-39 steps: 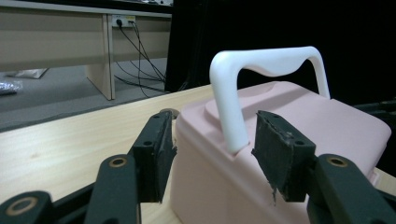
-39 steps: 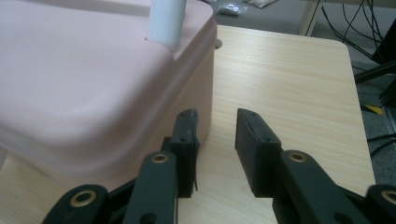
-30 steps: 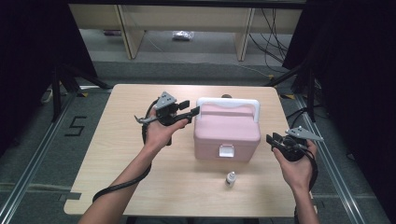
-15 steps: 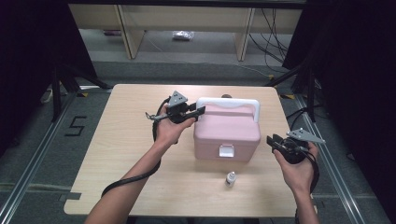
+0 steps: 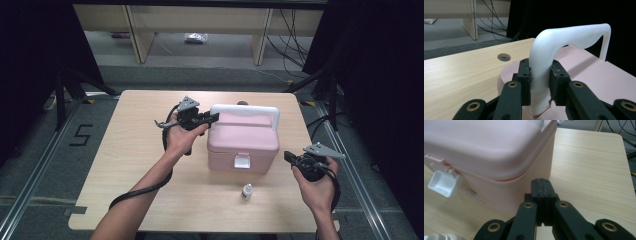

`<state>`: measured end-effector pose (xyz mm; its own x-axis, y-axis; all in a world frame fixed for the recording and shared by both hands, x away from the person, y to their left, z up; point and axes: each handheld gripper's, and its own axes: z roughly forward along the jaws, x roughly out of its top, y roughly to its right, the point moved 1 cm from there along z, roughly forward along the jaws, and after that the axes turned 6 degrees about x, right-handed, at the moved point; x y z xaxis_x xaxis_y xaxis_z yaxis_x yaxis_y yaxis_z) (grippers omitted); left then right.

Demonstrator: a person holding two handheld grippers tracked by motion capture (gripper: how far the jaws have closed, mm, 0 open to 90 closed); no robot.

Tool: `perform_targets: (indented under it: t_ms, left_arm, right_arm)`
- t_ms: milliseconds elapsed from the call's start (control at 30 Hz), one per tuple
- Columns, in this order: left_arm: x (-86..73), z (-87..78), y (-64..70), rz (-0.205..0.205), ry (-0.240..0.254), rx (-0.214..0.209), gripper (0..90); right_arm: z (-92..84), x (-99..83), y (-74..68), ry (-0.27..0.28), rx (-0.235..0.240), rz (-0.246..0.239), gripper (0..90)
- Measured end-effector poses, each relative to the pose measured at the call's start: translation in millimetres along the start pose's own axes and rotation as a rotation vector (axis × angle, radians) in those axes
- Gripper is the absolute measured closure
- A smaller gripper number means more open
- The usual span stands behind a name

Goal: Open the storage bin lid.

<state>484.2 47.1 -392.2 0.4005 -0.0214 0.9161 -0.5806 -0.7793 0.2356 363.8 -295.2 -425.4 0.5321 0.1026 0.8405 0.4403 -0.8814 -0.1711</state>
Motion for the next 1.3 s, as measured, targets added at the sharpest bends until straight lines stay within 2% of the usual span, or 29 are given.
perform_targets:
  t_ms: [67,100,133,167,200,233,267,300,333,367,400,433,467,500,567,600,633,667,800,833,900,967,1000,1033,1067,1200,1233,1267,1300]
  left_arm:
    - [3.2,0.4,0.3,-0.02,-0.002,0.002,73.3]
    - [4.7,0.7,0.4,-0.029,-0.003,0.003,73.3]
    - [6.1,0.8,0.4,-0.04,-0.005,0.005,73.3]
    - [7.3,1.0,0.2,-0.048,-0.007,0.005,73.4]
    - [8.3,1.1,0.0,-0.058,-0.01,0.006,73.3]
    - [9.2,1.4,-0.1,-0.063,-0.013,0.007,73.4]
    - [9.7,1.6,0.0,-0.068,-0.016,0.008,73.3]
    - [10.1,1.7,0.0,-0.07,-0.019,0.01,73.3]
    - [10.5,1.8,0.0,-0.075,-0.021,0.01,73.3]
    - [10.9,1.9,-0.1,-0.08,-0.024,0.01,73.3]
    - [11.0,2.4,-0.4,-0.087,-0.024,0.0,73.3]
    - [11.4,1.8,-0.2,-0.09,-0.031,0.008,73.3]
    - [11.5,1.8,-0.3,-0.092,-0.032,0.005,73.4]
    - [11.6,1.9,-0.7,-0.097,-0.032,-0.003,73.3]
    - [11.7,1.4,-1.1,-0.103,-0.037,-0.004,73.4]
    - [11.7,1.8,-1.9,-0.111,-0.033,-0.017,73.4]
    - [11.8,1.6,-2.4,-0.11,-0.034,-0.022,73.4]
    - [11.9,1.4,-2.7,-0.107,-0.033,-0.024,73.4]
    - [11.6,0.7,-5.1,-0.087,-0.024,-0.037,73.0]
    - [11.6,0.0,-5.6,-0.084,-0.012,-0.041,72.0]
    - [12.8,-4.1,-6.5,-0.054,0.035,-0.048,60.7]
    - [14.3,-16.6,-6.7,-0.007,0.093,-0.034,48.7]
    - [14.9,-22.1,-7.2,0.01,0.108,-0.029,46.8]
    - [15.5,-30.1,-7.4,0.022,0.132,-0.025,45.6]
    - [15.7,-38.9,-7.4,0.038,0.152,-0.02,45.9]
    - [9.8,-72.0,-3.8,0.121,0.188,-0.048,60.2]
    - [6.5,-78.5,-2.2,0.119,0.19,-0.064,63.5]
    - [2.4,-84.3,0.0,0.11,0.19,-0.081,66.1]
    - [-2.3,-89.0,2.7,0.115,0.186,-0.099,68.7]
  right_arm:
    - [-1.5,0.6,-2.5,0.002,0.012,0.004,90.0]
    - [-2.2,1.3,-3.0,0.009,0.01,-0.008,90.0]
    - [-3.9,2.6,-2.0,0.01,0.01,-0.043,90.0]
    - [-4.4,3.1,-3.6,0.015,0.017,-0.044,90.0]
    - [-6.3,3.7,-8.4,0.009,0.017,-0.001,90.0]
    - [-6.6,4.8,-8.4,0.017,0.017,-0.027,90.0]
    - [-5.8,5.4,-10.7,0.028,0.033,-0.016,90.0]
    - [-5.6,6.8,-9.5,0.028,0.037,-0.044,90.0]
    - [-5.4,6.5,-12.0,0.025,0.038,-0.023,90.0]
    - [-4.2,7.6,-11.5,0.027,0.051,-0.033,90.0]
    - [-3.7,8.1,-14.2,0.037,0.053,-0.021,90.0]
    - [-3.5,9.4,-12.5,0.035,0.04,-0.059,90.0]
    - [-2.9,9.5,-15.9,0.032,0.053,-0.023,90.0]
    - [-2.4,10.3,-15.2,0.038,0.051,-0.043,90.0]
    - [-1.1,11.1,-19.1,0.035,0.064,-0.019,90.0]
    - [0.5,11.6,-17.9,0.05,0.061,-0.05,90.0]
    - [1.9,11.2,-20.0,0.056,0.062,-0.039,90.0]
    - [2.5,11.7,-19.5,0.056,0.062,-0.05,90.0]
    - [3.7,12.3,-19.3,0.082,0.049,-0.06,90.0]
    - [4.0,12.5,-20.6,0.08,0.057,-0.041,90.0]
    - [4.5,13.1,-20.0,0.107,0.055,-0.054,90.0]
    - [2.9,14.6,-20.7,0.095,0.052,-0.041,90.0]
    - [2.9,15.0,-20.7,0.103,0.046,-0.041,90.0]
    - [3.2,14.9,-22.7,0.1,0.051,-0.012,90.0]
    - [3.6,15.9,-20.2,0.106,0.049,-0.051,90.0]
    - [2.5,17.6,-20.4,0.109,0.052,-0.052,90.0]
    - [1.6,18.0,-19.9,0.11,0.036,-0.061,90.0]
    - [1.7,18.0,-23.6,0.106,0.053,-0.009,90.0]
    - [1.6,18.4,-23.6,0.108,0.051,-0.009,90.0]
